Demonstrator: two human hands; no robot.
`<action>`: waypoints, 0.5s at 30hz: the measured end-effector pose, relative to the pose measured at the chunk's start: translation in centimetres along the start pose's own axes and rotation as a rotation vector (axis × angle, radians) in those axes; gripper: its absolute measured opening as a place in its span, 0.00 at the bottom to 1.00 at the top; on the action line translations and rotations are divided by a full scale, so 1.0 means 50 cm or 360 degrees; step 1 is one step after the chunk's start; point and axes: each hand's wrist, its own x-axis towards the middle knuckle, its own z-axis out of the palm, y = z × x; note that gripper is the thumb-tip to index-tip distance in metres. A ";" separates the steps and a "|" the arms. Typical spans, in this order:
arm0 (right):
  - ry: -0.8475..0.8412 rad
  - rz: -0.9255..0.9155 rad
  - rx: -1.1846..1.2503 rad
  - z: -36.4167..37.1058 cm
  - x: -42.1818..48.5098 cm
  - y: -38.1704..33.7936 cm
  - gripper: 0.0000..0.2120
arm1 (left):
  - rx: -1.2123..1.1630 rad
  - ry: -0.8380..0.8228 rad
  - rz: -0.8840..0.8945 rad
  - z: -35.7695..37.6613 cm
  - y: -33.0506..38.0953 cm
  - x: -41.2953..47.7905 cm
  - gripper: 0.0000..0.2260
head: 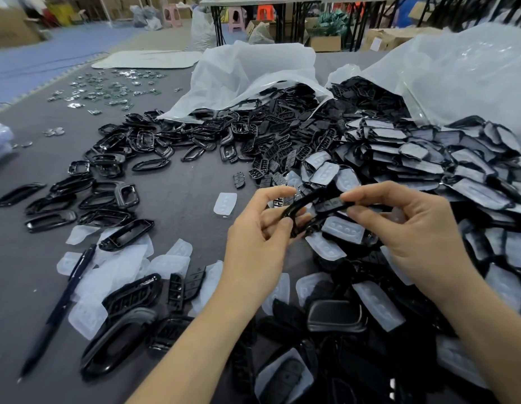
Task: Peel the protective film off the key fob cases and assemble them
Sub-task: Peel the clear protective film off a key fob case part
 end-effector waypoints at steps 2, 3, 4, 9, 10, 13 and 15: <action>-0.0016 -0.0001 0.0030 0.002 0.000 -0.005 0.09 | 0.0022 0.0014 0.0027 0.001 -0.001 -0.001 0.19; -0.0018 0.0003 0.0052 0.004 0.000 -0.006 0.08 | 0.0032 0.0014 0.0039 0.001 -0.002 -0.001 0.19; -0.0015 0.0008 0.0056 0.008 0.001 -0.005 0.07 | 0.0042 0.0008 0.0048 0.001 -0.002 -0.001 0.19; 0.0025 0.0006 -0.0083 0.024 -0.004 0.005 0.07 | 0.0065 -0.0058 0.0103 0.006 -0.006 -0.004 0.17; 0.0038 0.0010 -0.0100 0.025 -0.005 0.005 0.06 | 0.0054 -0.0086 0.0107 0.007 -0.006 -0.006 0.17; 0.0066 0.0003 -0.0244 0.025 -0.008 0.005 0.08 | -0.0040 -0.0161 0.0073 0.011 -0.004 -0.010 0.15; 0.0066 -0.0029 -0.0344 0.025 -0.008 0.006 0.09 | -0.0145 -0.0182 0.0040 0.012 -0.002 -0.009 0.15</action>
